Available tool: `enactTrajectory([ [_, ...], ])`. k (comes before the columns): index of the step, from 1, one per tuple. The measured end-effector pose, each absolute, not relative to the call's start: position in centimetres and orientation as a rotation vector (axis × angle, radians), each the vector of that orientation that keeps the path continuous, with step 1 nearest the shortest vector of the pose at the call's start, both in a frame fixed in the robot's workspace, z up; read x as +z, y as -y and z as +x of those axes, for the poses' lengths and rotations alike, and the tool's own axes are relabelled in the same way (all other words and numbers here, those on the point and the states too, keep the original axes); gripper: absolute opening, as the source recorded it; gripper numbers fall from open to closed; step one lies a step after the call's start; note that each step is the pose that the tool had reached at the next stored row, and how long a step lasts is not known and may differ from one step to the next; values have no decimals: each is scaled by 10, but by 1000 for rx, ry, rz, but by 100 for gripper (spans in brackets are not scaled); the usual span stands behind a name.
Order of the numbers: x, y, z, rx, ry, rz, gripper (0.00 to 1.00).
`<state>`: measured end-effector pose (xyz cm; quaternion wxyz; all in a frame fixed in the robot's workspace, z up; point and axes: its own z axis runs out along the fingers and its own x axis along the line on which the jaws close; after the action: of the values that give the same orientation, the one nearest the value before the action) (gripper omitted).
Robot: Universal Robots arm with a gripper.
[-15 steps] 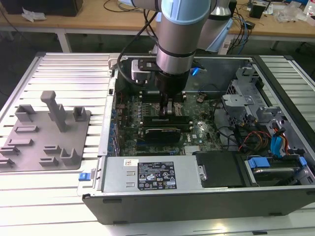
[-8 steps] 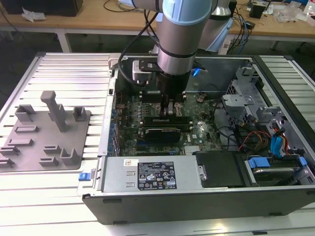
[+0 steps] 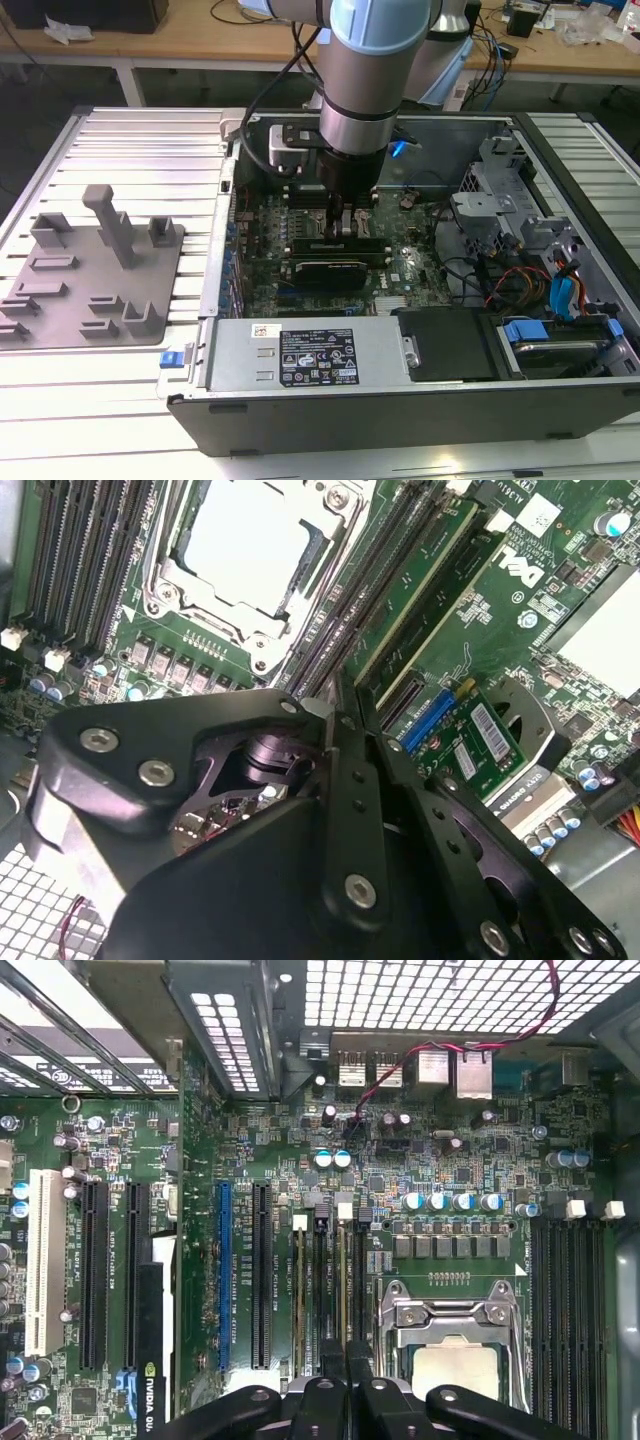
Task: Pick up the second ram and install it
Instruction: 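Insert the second ram into the second slot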
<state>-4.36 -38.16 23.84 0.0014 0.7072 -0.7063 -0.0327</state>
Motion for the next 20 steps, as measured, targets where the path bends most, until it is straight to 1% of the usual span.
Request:
enactTrajectory([
  [20,235,382,-44,-111,2220,2224,9],
])
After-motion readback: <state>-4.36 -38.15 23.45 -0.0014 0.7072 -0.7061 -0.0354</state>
